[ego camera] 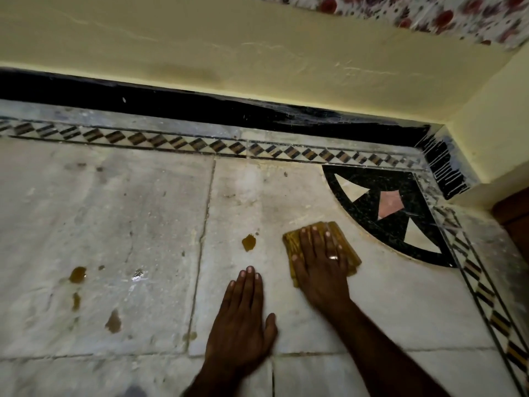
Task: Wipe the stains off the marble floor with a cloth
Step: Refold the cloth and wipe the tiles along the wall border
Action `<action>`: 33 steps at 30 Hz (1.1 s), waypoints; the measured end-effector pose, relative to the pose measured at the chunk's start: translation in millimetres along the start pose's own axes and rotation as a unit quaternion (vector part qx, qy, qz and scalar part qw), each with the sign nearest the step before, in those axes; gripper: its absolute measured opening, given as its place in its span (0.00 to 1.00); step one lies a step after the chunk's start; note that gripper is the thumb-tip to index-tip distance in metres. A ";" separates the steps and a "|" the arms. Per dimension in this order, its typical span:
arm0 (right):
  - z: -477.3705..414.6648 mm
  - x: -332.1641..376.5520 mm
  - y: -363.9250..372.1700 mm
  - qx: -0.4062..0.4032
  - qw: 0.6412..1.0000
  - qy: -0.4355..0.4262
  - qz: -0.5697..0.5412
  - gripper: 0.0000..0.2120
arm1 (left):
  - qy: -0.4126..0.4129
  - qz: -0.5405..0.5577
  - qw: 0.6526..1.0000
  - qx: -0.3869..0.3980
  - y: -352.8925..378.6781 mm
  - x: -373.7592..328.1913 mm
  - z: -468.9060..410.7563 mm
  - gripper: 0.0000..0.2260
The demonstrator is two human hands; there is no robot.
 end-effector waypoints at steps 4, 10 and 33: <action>-23.7 35.3 8.4 0.038 0.999 -0.004 -0.028 0.38 | -0.011 0.005 1.000 0.004 -1.7 2.2 -0.6 0.34; -38.0 119.8 10.7 0.051 0.994 -0.087 -0.043 0.34 | -0.056 -0.010 0.998 0.004 -7.4 19.1 -1.7 0.36; 33.5 112.1 3.7 -0.017 0.957 -0.290 0.031 0.25 | -0.140 -0.022 0.989 -0.043 -21.2 30.2 34.5 0.40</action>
Point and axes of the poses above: each hand's wrist, its own z-axis away from the middle knuckle, its own y-axis out of the palm, x = y × z, the point moved 10 cm from there along -z, towards the middle knuckle, and after that the axes turned 2 degrees about -x, right-handed, at the moved point
